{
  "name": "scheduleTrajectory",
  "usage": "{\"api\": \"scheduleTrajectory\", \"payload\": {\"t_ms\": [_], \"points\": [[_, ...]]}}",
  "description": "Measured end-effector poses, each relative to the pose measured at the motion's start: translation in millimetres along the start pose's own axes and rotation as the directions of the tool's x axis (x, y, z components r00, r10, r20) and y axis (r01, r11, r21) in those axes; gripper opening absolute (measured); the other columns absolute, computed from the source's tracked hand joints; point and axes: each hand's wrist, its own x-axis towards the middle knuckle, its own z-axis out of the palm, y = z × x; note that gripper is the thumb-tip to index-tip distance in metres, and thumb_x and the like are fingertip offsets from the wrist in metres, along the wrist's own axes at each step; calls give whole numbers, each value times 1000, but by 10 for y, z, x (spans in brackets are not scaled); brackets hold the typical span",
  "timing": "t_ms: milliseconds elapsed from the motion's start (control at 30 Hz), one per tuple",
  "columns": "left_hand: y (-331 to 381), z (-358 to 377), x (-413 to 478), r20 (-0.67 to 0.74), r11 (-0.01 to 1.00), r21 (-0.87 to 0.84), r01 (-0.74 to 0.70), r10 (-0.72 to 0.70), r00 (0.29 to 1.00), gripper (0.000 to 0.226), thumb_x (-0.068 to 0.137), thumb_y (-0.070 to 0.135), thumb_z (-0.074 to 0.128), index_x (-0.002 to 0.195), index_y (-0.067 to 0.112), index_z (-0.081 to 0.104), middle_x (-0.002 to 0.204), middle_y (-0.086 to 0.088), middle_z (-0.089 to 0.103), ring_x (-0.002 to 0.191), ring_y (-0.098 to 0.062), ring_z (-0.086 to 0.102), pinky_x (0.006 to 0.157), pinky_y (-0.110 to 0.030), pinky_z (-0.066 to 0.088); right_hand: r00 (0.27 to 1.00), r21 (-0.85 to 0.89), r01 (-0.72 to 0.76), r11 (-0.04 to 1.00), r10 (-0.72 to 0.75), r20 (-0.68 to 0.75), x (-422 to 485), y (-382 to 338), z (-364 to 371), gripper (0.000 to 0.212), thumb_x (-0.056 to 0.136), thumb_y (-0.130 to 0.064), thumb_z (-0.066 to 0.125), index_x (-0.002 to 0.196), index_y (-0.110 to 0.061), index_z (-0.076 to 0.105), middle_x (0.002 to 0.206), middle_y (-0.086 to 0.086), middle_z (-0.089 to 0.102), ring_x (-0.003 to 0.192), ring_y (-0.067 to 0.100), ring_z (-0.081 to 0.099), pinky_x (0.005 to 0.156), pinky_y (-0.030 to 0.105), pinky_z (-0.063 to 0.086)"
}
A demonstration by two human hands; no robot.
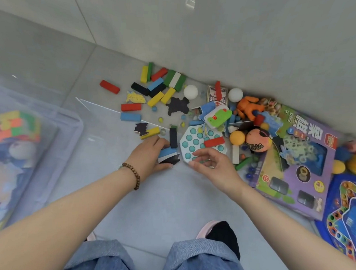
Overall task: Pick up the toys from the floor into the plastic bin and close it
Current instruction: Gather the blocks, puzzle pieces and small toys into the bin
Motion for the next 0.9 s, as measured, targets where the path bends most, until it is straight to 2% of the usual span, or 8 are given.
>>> {"api": "scheduleTrajectory", "payload": {"t_ms": [100,200,400,600,667,733,800,900], "points": [[28,-19,33,13,994,-65,84,-84,996,55,73,43,73,116,16,52,115,-3,52,104,-18,49,89,-28,43,1000,1,-11,1000,11,-1,7,-5,-3,24,80,-20,73,102,-20,63,90,-5,63,81,10,54,66,8,45],[75,-29,51,40,993,-23,118,-117,992,51,74,44,72,112,18,51,114,-1,52,101,-17,48,85,-29,45,1000,25,-20,1000,20,-5,20,-21,9,27,79,-19,73,105,-16,64,89,-3,63,79,11,54,66,10,45],[158,-62,52,178,992,104,69,-87,980,47,87,37,59,123,14,41,121,-8,51,109,-22,48,89,-31,42,999,9,-32,999,33,-11,69,-54,46,30,79,-21,73,106,-15,64,90,-4,63,78,10,54,71,17,46],[141,-52,51,276,989,149,0,-41,960,39,95,34,46,127,11,40,127,-9,43,112,-24,48,85,-33,43,999,17,-34,999,35,-40,140,-107,114,25,80,-17,72,104,-14,64,88,-4,63,73,8,53,62,7,44],[106,-81,11,227,999,-10,43,-39,973,34,96,33,44,122,11,41,119,-9,47,101,-24,52,78,-29,42,999,12,-20,1000,20,-48,170,-136,147,24,80,-17,72,103,-14,64,88,-3,62,71,9,52,59,5,43],[40,-141,-52,119,930,-342,137,-102,988,22,96,29,45,109,12,40,99,-4,55,83,-19,54,64,-20,42,998,-39,8,999,-10,-61,221,-180,194,22,80,-18,72,100,-16,63,90,-4,62,75,10,52,63,7,43],[-46,-202,-96,52,740,-638,212,-232,971,17,97,25,44,105,12,38,84,3,62,75,-13,54,55,-11,42,993,-114,44,993,-56,-108,299,-235,256,21,79,-21,73,97,-19,62,92,-4,59,74,7,49,63,9,42],[-172,-272,-117,93,475,-839,267,-358,929,20,98,22,41,114,10,40,81,-1,66,71,-14,59,56,-15,50,968,-315,56,948,-129,-215,441,-337,347,25,77,-33,74,97,-21,63,94,-2,55,78,8,48,68,20,39]]}}
